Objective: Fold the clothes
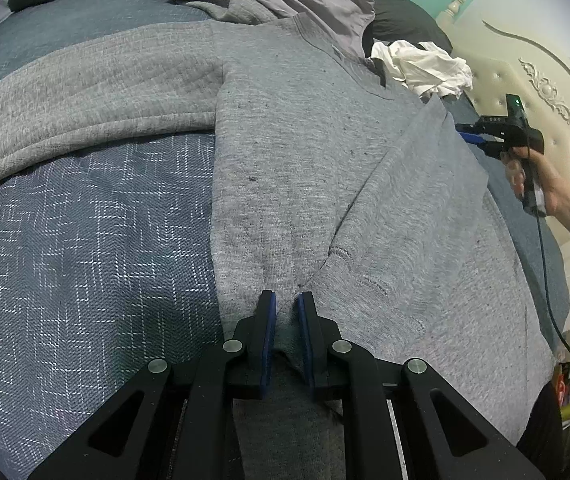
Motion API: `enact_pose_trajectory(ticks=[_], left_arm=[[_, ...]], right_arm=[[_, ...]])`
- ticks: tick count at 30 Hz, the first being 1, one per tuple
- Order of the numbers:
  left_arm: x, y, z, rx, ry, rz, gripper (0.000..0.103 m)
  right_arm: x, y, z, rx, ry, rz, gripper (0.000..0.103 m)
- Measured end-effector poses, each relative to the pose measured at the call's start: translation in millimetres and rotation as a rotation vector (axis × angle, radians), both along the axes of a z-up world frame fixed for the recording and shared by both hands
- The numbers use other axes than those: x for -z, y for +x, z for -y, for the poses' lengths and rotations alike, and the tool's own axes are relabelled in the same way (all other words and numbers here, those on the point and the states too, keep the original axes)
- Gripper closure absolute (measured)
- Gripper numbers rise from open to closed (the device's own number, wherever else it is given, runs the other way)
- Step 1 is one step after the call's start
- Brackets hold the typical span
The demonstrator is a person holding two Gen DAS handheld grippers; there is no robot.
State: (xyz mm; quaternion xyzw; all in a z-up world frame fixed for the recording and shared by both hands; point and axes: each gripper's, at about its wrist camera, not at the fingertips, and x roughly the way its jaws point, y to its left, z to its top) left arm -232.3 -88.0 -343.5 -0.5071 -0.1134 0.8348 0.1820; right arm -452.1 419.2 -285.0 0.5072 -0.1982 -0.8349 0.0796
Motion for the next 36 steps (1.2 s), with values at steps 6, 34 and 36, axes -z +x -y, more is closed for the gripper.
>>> enact_pose_trajectory(ticks=[6, 34, 36], left_arm=[[1, -1, -1, 0.0, -0.001, 0.003, 0.09], [2, 0, -2, 0.0, -0.004, 0.004, 0.09], [3, 0, -1, 0.0, 0.0, 0.005, 0.09]], right_arm=[[1, 1, 12, -0.077, 0.004, -0.03, 0.097], [-30, -71, 47, 0.029, 0.175, 0.004, 0.074], [-26, -80, 54, 0.016, 0.214, 0.032, 0.075]])
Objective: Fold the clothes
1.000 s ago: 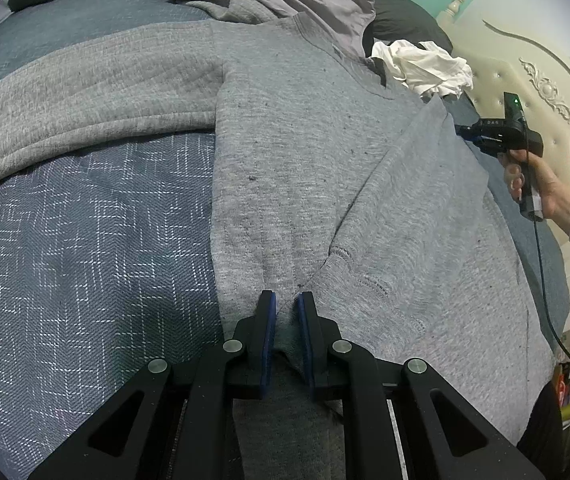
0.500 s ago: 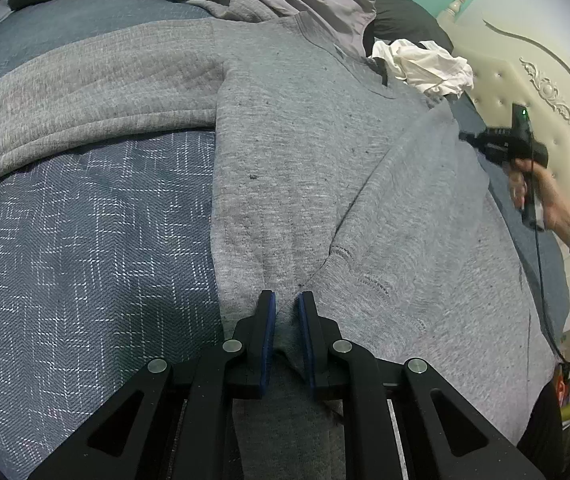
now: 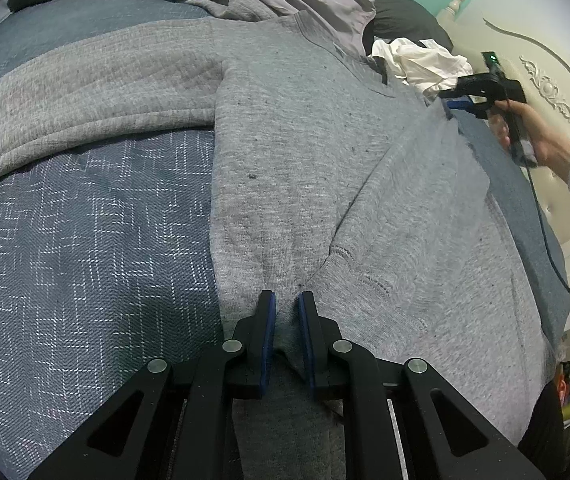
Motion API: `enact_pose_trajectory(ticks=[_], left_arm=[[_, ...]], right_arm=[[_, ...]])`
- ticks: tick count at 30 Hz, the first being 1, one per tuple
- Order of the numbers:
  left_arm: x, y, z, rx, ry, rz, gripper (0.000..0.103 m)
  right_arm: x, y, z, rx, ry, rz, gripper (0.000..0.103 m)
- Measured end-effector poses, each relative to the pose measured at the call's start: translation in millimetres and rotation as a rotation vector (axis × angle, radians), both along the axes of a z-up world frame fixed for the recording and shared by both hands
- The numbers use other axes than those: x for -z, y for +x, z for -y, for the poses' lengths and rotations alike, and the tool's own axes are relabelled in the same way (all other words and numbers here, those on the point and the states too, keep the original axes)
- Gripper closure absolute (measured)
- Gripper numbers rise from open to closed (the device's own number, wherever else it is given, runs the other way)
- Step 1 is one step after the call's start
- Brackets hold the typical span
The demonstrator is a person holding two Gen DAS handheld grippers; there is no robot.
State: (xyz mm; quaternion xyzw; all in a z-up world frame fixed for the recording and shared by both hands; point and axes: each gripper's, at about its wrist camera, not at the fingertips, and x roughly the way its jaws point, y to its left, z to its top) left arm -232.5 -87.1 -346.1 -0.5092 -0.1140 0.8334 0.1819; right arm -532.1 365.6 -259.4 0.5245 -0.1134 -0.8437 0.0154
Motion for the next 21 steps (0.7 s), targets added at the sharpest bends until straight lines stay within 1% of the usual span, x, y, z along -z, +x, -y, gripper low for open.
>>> enact_pose_trajectory(ticks=[1, 2, 4, 5, 8, 9, 10, 11, 12, 14, 16, 18, 20, 21], left_arm=[[0, 0, 0, 0.0, 0.001, 0.001, 0.09], [0, 0, 1, 0.0, 0.002, 0.001, 0.09], [0, 1, 0, 0.001, -0.003, -0.001, 0.09], [0, 1, -1, 0.003, -0.007, -0.003, 0.09], [-1, 2, -3, 0.005, -0.015, -0.006, 0.09], [-1, 1, -4, 0.006, -0.016, -0.006, 0.09], [-1, 1, -4, 0.006, -0.016, -0.005, 0.09], [-1, 0, -4, -0.013, -0.016, -0.005, 0.09], [-1, 0, -4, -0.018, -0.014, -0.004, 0.09], [0, 1, -4, -0.019, -0.012, -0.004, 0.09], [0, 1, -3, -0.019, -0.013, -0.005, 0.09], [0, 1, -4, -0.019, -0.015, -0.005, 0.09], [-1, 1, -4, -0.019, -0.016, -0.005, 0.09], [-1, 2, -5, -0.018, -0.018, -0.006, 0.09]], right_arm=[[1, -3, 3, -0.008, 0.016, 0.007, 0.077], [1, -7, 7, -0.015, 0.037, 0.008, 0.088], [5, -14, 12, -0.032, 0.048, 0.03, 0.093], [7, -17, 15, -0.04, 0.057, 0.045, 0.098], [8, -25, 21, -0.055, 0.085, 0.044, 0.099], [6, -25, 23, -0.062, 0.086, 0.027, 0.099], [-1, -24, 28, -0.077, 0.084, -0.019, 0.099], [-6, -23, 34, -0.1, 0.086, -0.061, 0.099], [-8, -22, 40, -0.134, 0.102, -0.086, 0.1], [-9, -24, 47, -0.171, 0.136, -0.105, 0.099], [-12, -24, 49, -0.181, 0.103, -0.138, 0.1], [-10, -26, 50, -0.189, 0.104, -0.133, 0.1], [-8, -30, 42, -0.156, 0.096, -0.12, 0.099], [-7, -31, 39, -0.146, 0.074, -0.12, 0.099]])
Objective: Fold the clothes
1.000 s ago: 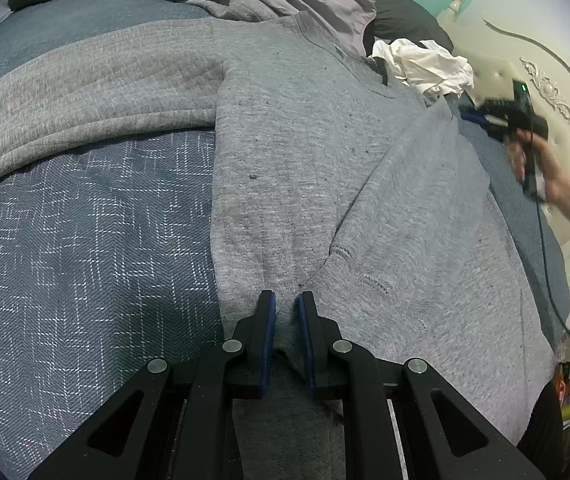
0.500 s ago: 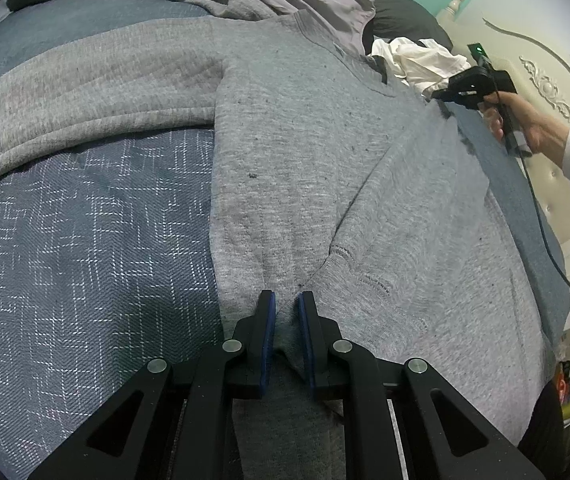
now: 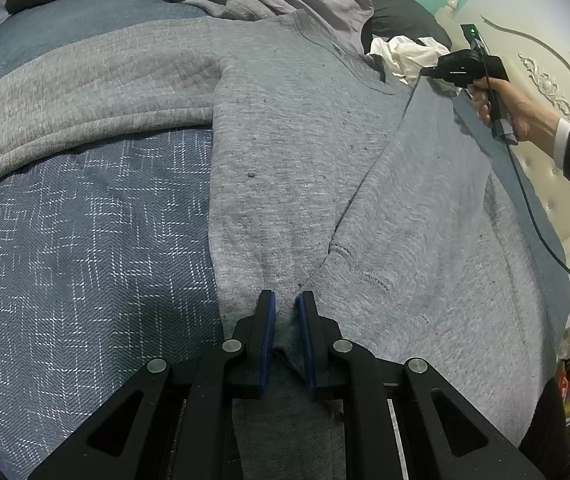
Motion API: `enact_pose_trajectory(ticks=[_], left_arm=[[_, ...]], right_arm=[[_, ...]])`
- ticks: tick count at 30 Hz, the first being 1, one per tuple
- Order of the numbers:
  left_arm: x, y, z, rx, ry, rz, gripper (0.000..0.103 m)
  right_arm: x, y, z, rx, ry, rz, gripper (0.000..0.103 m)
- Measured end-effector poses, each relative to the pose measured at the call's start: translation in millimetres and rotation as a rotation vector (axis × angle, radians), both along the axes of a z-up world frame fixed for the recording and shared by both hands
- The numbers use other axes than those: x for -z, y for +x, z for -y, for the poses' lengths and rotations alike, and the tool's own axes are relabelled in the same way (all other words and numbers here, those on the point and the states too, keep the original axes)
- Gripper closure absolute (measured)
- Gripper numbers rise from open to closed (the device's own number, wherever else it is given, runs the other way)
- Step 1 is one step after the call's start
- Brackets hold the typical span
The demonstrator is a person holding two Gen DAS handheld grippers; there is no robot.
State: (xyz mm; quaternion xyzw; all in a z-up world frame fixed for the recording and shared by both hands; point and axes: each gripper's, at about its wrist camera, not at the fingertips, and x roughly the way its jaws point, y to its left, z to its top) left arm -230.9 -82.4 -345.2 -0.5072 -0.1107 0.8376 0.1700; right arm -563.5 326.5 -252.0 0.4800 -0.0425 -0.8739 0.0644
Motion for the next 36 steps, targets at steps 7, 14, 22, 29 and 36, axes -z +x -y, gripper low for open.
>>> enact_pose_trajectory(ticks=[7, 14, 22, 29, 36], left_arm=[[0, 0, -1, 0.0, 0.001, 0.002, 0.09], [0, -1, 0, -0.002, 0.004, 0.006, 0.09], [0, -1, 1, -0.007, 0.007, 0.007, 0.09], [0, 1, 0, -0.008, 0.001, 0.006, 0.09], [-1, 0, 0, -0.007, 0.0, 0.006, 0.09]], right_arm=[[2, -4, -8, -0.013, -0.123, 0.02, 0.099], [-14, 27, -44, 0.015, -0.158, -0.016, 0.093], [-4, 121, -100, 0.061, -0.303, 0.012, 0.072], [31, 171, -103, 0.049, -0.375, 0.098, 0.072], [47, 174, -100, 0.059, -0.428, 0.117, 0.076]])
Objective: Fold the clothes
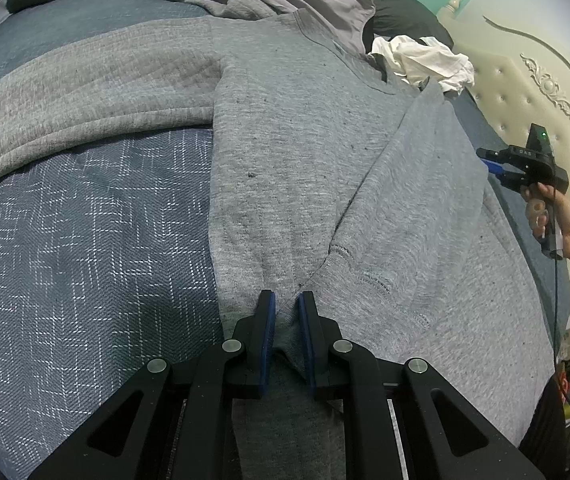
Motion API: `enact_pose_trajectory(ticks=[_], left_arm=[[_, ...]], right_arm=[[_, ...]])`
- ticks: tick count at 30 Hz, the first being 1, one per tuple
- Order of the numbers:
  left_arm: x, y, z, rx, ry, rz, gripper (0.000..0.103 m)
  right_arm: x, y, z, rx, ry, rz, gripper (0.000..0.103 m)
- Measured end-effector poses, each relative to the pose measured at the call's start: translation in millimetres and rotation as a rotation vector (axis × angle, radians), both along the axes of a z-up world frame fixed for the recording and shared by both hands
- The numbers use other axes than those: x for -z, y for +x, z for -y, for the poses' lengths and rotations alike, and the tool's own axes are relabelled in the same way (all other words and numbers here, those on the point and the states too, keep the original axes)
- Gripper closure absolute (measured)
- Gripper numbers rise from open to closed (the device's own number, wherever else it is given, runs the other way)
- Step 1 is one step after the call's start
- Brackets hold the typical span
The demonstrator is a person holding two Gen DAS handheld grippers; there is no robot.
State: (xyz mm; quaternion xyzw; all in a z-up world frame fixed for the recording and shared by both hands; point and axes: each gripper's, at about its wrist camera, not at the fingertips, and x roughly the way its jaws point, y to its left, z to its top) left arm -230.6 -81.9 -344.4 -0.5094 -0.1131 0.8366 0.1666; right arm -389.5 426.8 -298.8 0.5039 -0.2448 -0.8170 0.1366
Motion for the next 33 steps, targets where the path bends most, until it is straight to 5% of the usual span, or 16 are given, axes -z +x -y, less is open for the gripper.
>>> enact_pose_trajectory(ticks=[3, 6, 13, 20, 25, 28, 30, 33], left_arm=[[0, 1, -1, -0.001, -0.001, 0.0, 0.09], [0, 0, -2, -0.001, -0.001, 0.0, 0.09], [-2, 0, -3, 0.007, -0.008, -0.002, 0.09], [-1, 0, -3, 0.007, -0.001, 0.002, 0.09], [-1, 0, -2, 0.005, 0.004, 0.005, 0.09], [-1, -1, -4, 0.004, 0.001, 0.005, 0.09], [-1, 0, -3, 0.004, 0.002, 0.005, 0.09], [-1, 0, -3, 0.003, 0.004, 0.005, 0.09]], right_arm=[[2, 0, -2, 0.0, -0.005, 0.001, 0.092], [-9, 7, 0, 0.025, 0.079, -0.023, 0.097], [-20, 28, -5, 0.086, 0.169, -0.044, 0.097], [5, 14, -13, 0.134, 0.14, 0.008, 0.097], [-10, 4, -26, 0.171, 0.142, -0.025, 0.097], [-25, -4, -32, 0.169, 0.137, -0.065, 0.093], [-35, -15, -25, 0.146, 0.149, -0.091, 0.076], [-48, -41, -1, 0.103, 0.182, -0.113, 0.073]])
